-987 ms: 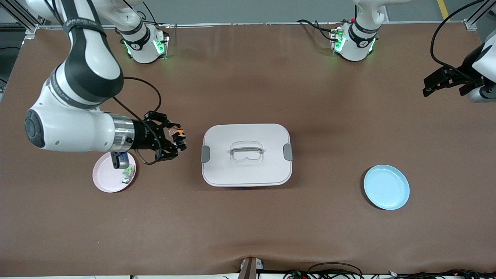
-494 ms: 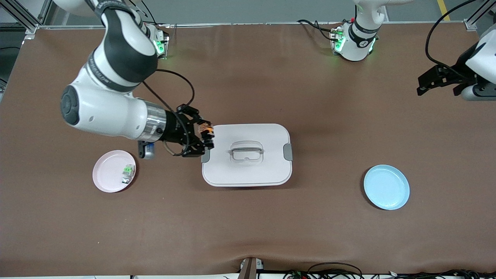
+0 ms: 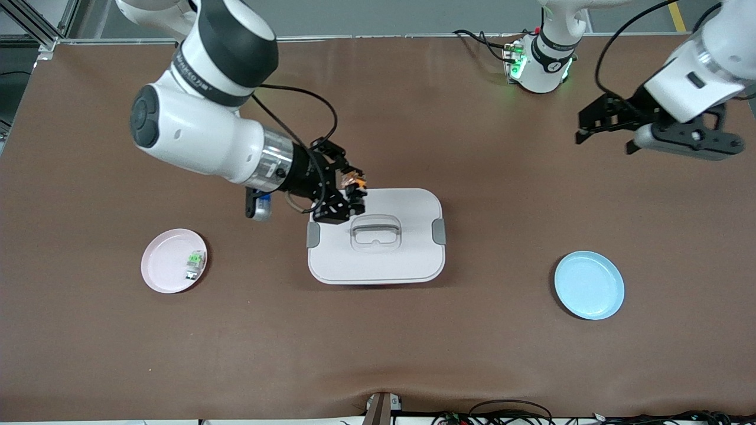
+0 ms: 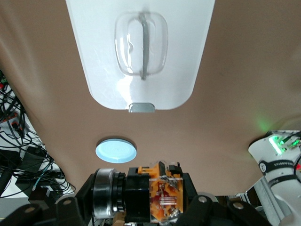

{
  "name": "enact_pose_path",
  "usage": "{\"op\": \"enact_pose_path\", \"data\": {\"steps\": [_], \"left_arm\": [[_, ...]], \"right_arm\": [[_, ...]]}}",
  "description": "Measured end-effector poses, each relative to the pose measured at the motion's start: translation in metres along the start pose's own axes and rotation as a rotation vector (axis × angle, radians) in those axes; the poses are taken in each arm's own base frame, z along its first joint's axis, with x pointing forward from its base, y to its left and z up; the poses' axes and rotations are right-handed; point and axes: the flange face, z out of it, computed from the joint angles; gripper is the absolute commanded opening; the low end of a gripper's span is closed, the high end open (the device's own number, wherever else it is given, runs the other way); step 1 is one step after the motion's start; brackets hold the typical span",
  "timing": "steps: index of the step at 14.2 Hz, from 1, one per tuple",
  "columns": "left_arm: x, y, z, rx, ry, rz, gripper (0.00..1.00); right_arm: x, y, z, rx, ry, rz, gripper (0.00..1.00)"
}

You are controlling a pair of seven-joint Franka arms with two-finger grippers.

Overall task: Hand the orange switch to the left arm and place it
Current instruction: 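Lift the switch with the right gripper and carry it over the box, then bring the switch toward the left gripper while the left gripper reaches it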

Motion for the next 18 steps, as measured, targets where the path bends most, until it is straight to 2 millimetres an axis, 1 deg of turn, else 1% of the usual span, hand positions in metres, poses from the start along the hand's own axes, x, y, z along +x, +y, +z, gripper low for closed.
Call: {"op": "enact_pose_path", "data": {"steps": [2,5,7,10,12,16,18], "left_arm": [[0.014,0.013,0.012,-0.077,-0.002,0.014,1.0],[0.028,0.032,0.018,-0.196,-0.009,0.027,1.0],[0.031,0.039,0.018,-0.283,-0.015,0.024,1.0],[0.042,0.045,0.021,-0.404,0.013,0.001,1.0],[0.052,0.05,0.034,-0.431,0.018,-0.005,1.0],[0.073,0.079,0.072,-0.513,0.032,-0.017,1.0],[0.08,0.085,0.084,-0.54,0.036,-0.028,1.0]], "right_arm": [[-0.022,0.006,0.016,0.034,-0.026,0.015,0.0],[-0.045,0.017,0.042,0.056,-0.066,0.024,0.0],[-0.053,0.018,0.057,0.059,-0.084,0.049,0.0],[-0.056,0.016,0.075,0.062,-0.094,0.087,0.0],[-0.06,0.016,0.078,0.075,-0.108,0.111,0.0],[-0.072,0.018,0.071,0.105,-0.142,0.157,0.0],[-0.076,0.017,0.068,0.122,-0.157,0.178,0.0]]}}
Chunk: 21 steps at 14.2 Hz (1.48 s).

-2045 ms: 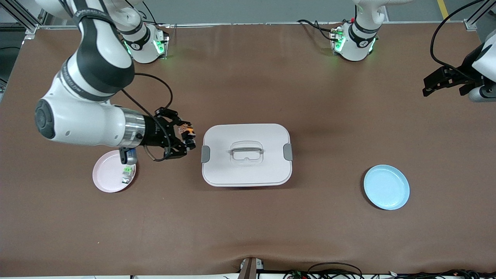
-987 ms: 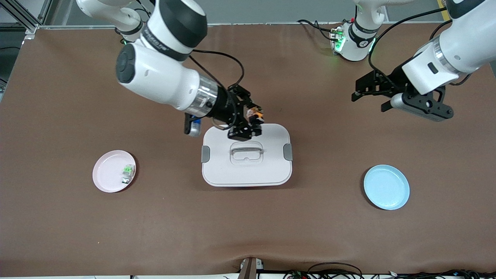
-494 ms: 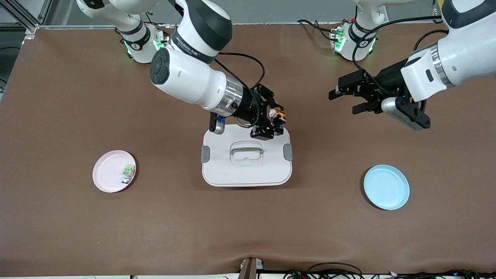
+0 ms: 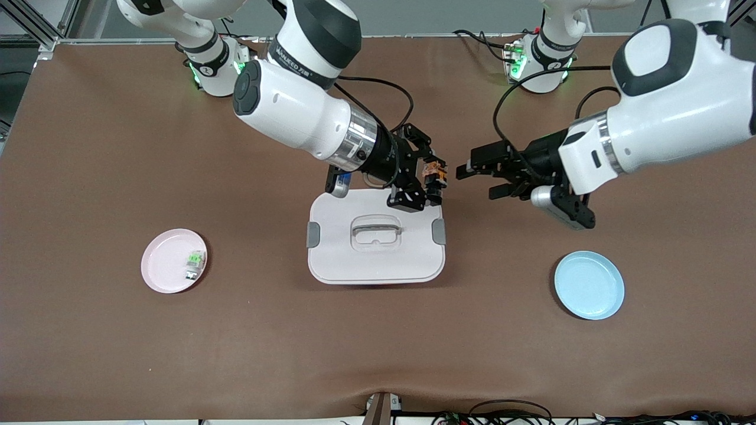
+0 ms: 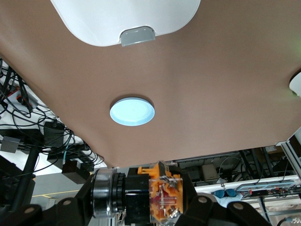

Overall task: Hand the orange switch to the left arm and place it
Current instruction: 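Bring the switch toward the left gripper while the left gripper reaches it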

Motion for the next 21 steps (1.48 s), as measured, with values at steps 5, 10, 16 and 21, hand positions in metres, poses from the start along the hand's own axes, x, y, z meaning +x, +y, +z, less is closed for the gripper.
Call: {"op": "enact_pose_path", "data": {"steps": [5,10,16,21], "left_arm": [[0.0,0.004,0.008,-0.018,-0.009,-0.001,0.91],[-0.005,0.018,0.02,-0.037,-0.031,0.011,0.77],[-0.008,0.02,0.032,-0.035,-0.053,0.013,0.15],[-0.009,0.02,0.034,-0.034,-0.055,0.01,0.0]], "right_arm": [[-0.004,0.0,-0.003,0.008,-0.011,0.004,0.0],[-0.008,0.006,0.004,0.017,-0.023,0.008,0.0],[-0.007,0.006,0.007,0.022,-0.026,0.01,0.0],[-0.007,0.005,0.008,0.022,-0.024,0.01,0.0]]}}
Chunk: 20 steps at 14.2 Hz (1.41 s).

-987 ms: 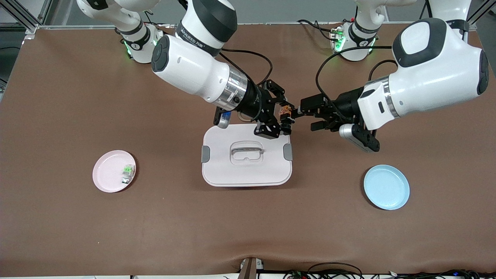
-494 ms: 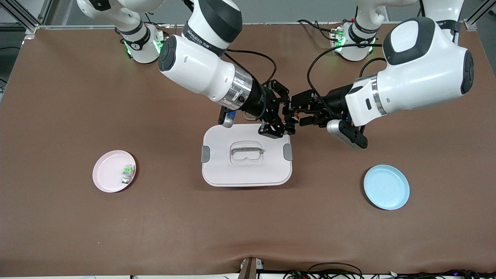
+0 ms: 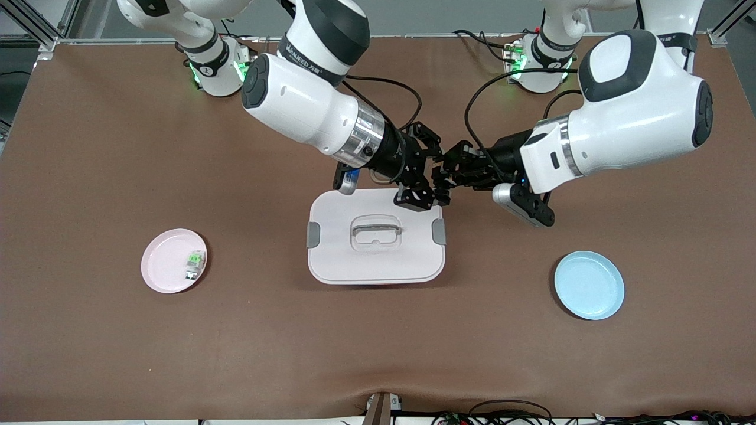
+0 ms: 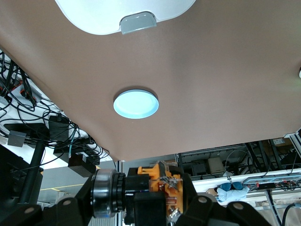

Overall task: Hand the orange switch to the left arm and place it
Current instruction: 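Bring the switch toward the left gripper while the left gripper reaches it, then grasp the switch with the left gripper while the right gripper releases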

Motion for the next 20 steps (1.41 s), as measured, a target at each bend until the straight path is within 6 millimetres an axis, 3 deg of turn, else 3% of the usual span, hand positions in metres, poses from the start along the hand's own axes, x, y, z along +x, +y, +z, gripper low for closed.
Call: {"op": "enact_pose_path", "data": {"steps": [4,5,6,14,16,20], "left_arm": [[0.0,0.0,0.0,0.001,-0.001,0.0,0.0],[0.0,-0.001,0.0,0.005,-0.002,0.001,0.0],[0.0,-0.001,0.0,0.01,-0.002,0.002,0.0],[0.004,-0.016,-0.003,0.071,0.004,0.005,0.0],[0.005,-0.026,-0.003,0.154,0.003,0.027,0.0],[0.013,-0.051,0.002,0.236,-0.011,0.047,0.0]], "right_arm": [[0.0,0.0,0.0,0.0,0.0,0.0,0.0],[0.0,0.0,0.001,-0.001,0.001,0.0,0.35],[0.001,0.001,0.002,0.0,0.0,0.0,0.99],[-0.002,-0.002,-0.001,0.015,0.0,-0.034,1.0],[0.001,0.0,-0.001,-0.007,0.052,-0.168,1.0],[0.01,0.011,0.003,-0.147,0.122,-0.657,1.0]]}}
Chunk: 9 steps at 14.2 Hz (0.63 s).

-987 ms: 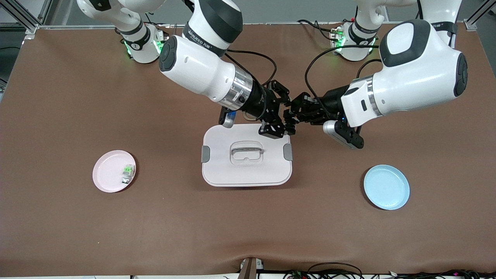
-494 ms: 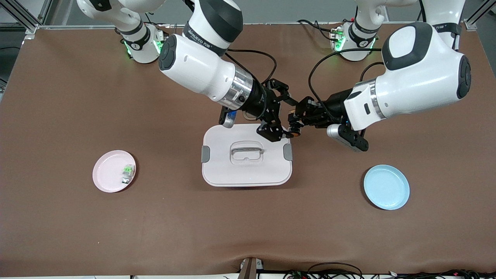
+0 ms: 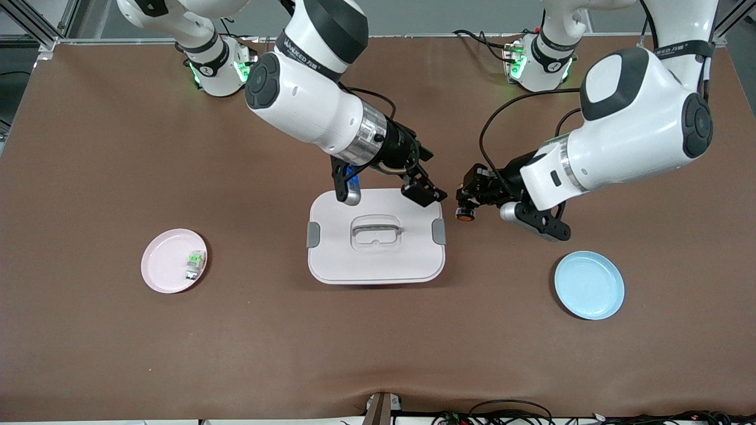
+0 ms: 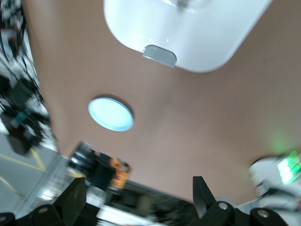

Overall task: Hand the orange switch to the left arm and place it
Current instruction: 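Grasp the switch with the left gripper while the right gripper releases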

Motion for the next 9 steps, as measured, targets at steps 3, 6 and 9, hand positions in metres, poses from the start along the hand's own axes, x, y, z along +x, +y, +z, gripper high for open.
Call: {"op": "enact_pose_path", "data": {"steps": [3,6,9], "left_arm": [[-0.001,-0.035,-0.007,0.075,-0.054,0.055,0.0],[-0.003,-0.075,-0.023,0.15,-0.091,0.116,0.0],[-0.005,-0.12,-0.035,0.17,-0.109,0.18,0.0]], "right_arm": [[0.009,0.008,-0.007,-0.113,-0.005,-0.298,1.0],[0.032,0.008,-0.037,-0.183,0.091,-0.488,1.0],[0.043,0.019,-0.081,-0.305,0.131,-0.681,1.0]]}}
